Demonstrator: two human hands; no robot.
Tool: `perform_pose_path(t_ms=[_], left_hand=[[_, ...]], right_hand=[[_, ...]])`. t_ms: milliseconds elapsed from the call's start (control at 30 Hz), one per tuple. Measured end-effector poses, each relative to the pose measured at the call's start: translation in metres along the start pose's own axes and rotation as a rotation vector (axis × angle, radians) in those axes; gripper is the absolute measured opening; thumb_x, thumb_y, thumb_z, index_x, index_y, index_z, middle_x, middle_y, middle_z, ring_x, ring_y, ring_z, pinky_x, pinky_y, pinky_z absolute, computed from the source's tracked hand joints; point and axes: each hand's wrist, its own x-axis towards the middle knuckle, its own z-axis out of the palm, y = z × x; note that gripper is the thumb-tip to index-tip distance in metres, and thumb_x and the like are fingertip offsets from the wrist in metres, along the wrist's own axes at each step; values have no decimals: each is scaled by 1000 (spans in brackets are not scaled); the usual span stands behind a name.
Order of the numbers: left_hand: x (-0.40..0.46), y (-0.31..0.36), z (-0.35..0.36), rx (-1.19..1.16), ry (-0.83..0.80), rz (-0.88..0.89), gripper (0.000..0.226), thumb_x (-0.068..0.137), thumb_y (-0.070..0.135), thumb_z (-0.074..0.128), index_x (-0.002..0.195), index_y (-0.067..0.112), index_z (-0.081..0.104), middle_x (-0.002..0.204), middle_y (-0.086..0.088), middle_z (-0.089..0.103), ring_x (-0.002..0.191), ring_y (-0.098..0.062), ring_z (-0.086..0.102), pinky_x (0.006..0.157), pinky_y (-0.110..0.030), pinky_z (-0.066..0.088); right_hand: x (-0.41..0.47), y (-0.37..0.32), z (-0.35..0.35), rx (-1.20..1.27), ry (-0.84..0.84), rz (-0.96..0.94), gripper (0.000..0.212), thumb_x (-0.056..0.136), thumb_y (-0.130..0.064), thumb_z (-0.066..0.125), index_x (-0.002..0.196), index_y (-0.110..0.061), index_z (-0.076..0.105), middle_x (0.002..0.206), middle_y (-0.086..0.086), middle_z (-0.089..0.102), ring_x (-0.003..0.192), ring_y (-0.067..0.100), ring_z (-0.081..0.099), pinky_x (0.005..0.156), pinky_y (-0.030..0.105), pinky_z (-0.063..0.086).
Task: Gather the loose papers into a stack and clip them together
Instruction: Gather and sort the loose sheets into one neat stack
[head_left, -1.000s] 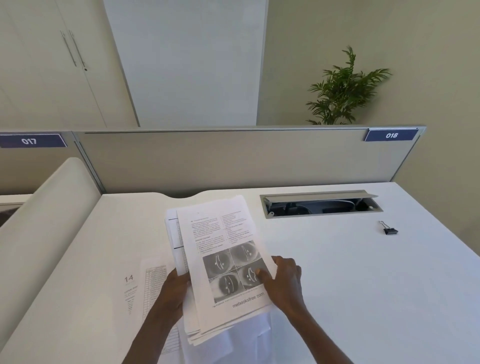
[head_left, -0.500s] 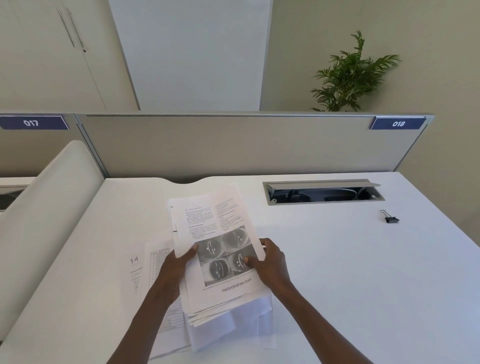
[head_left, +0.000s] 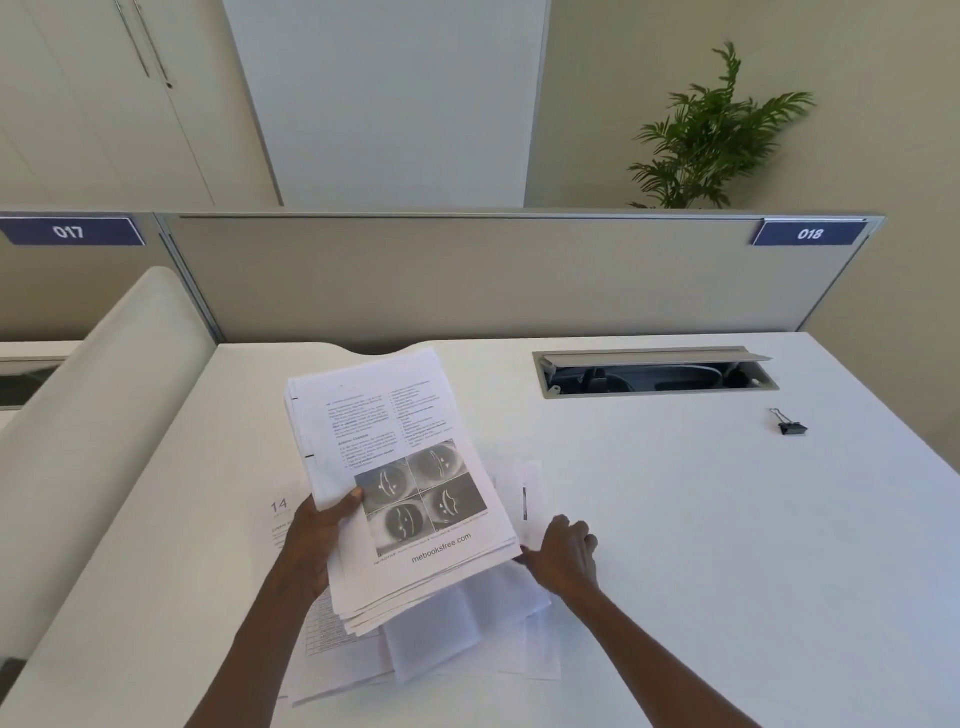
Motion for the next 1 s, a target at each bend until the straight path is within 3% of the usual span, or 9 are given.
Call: perform_pose_path(t_ms=[133, 233, 333, 633, 800, 867, 1000], left_hand=[[3, -1, -4, -13, 18, -9, 26, 89, 6, 66, 115, 8, 69, 103, -10, 76, 90, -28, 71, 81, -39, 55], [3, -1, -4, -10, 18, 1, 21, 90, 5, 64, 109, 12, 71, 95, -5, 77, 82, -21, 73, 72, -33, 58], [2, -3, -3, -16, 11, -5, 19, 91, 3, 62, 102, 15, 70, 85, 1, 78, 71, -11, 74, 61, -25, 58], [-2, -6, 4, -22, -9, 9, 21, 92, -1, 59, 101, 15, 69, 81, 5, 78, 69, -8, 74, 55, -21, 57], [-1, -5, 5, -9, -6, 31, 23, 92, -2, 58, 100, 16, 68, 84, 6, 78, 69, -7, 74, 55, -19, 57], [-1, -5, 6, -8, -7, 38, 24, 92, -3, 58, 100, 17, 68, 82, 7, 78, 69, -6, 73, 55, -19, 57], [-1, -7, 9, 0, -4, 32, 22, 91, -1, 60, 101, 17, 68, 84, 6, 78, 71, -8, 74, 62, -26, 56]], right_hand=[[-4, 5, 14, -209, 84, -11, 90, 60, -67, 77, 120, -10, 41, 122, 7, 40, 119, 28, 39, 90, 40, 45], [0, 8, 16, -250, 140, -9, 88, 61, -64, 79, 120, -10, 42, 122, 6, 39, 117, 27, 40, 88, 39, 46], [10, 11, 10, -215, 166, 4, 75, 67, -54, 81, 118, -11, 45, 122, 6, 41, 119, 27, 41, 90, 39, 47], [39, 40, -20, -193, 267, -3, 39, 81, -26, 75, 108, -9, 53, 117, 9, 52, 113, 29, 49, 85, 41, 51], [47, 47, -31, -165, 243, 0, 27, 84, -15, 66, 106, -5, 53, 117, 13, 53, 114, 31, 49, 88, 38, 50], [49, 43, -32, -142, 200, 15, 34, 85, -21, 64, 111, -2, 53, 121, 16, 51, 118, 34, 47, 94, 37, 47], [45, 34, -28, -125, 155, 70, 75, 73, -52, 77, 121, -2, 48, 123, 15, 47, 121, 33, 44, 93, 40, 47]])
